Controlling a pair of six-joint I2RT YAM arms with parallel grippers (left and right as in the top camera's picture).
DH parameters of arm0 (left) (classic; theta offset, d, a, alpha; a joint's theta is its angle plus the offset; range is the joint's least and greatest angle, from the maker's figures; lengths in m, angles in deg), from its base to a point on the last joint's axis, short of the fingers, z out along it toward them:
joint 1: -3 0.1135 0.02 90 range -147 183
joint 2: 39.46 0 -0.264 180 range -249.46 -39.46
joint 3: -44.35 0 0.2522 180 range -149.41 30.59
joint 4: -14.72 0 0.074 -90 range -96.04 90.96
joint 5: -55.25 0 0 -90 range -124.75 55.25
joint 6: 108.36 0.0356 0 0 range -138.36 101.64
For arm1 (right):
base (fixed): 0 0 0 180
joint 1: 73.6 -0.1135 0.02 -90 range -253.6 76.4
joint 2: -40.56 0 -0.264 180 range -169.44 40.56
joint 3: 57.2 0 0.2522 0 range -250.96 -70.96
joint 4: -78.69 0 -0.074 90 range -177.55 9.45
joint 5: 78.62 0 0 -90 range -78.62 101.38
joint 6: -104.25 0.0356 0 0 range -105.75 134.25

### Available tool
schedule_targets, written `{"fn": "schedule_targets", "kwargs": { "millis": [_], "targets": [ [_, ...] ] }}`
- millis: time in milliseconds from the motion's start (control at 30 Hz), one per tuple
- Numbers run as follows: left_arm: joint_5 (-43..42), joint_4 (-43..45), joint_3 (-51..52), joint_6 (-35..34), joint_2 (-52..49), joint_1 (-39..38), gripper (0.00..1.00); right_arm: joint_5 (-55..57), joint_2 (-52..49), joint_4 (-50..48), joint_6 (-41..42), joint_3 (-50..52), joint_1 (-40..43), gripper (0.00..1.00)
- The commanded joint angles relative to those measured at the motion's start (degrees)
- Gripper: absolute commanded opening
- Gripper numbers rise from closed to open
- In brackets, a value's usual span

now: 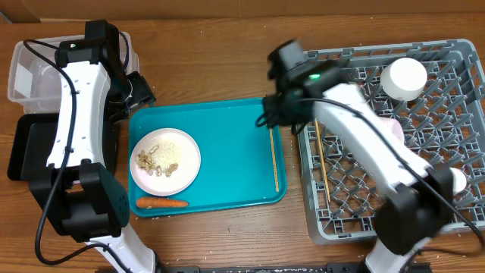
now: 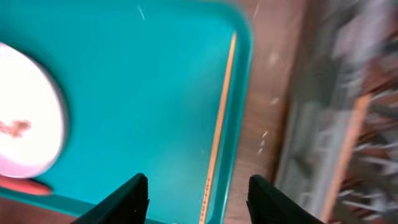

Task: Sort waste into correct bins and load items into the dishwasher

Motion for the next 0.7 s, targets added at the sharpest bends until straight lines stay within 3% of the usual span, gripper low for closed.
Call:
{"fn": "schedule_targets", "kwargs": {
  "millis": [0, 500, 667],
  "targets": [
    [0.20, 0.04, -0.35, 0.90, 2.16, -0.11, 0.64, -0.59, -5.62, 0.15, 2.32, 1.90, -2.16, 0.54],
    [0.22, 0.02, -0.35, 0.92, 2.16, -0.11, 0.64, 0.20, -14.67, -3.13, 5.22, 7.56, -4.37, 0.54],
    [0.22, 0.02, -0.35, 0.92, 2.16, -0.11, 0.65, 0.26, -14.69, -6.88, 5.84, 12.85, -4.33, 0.47]
  ]
}}
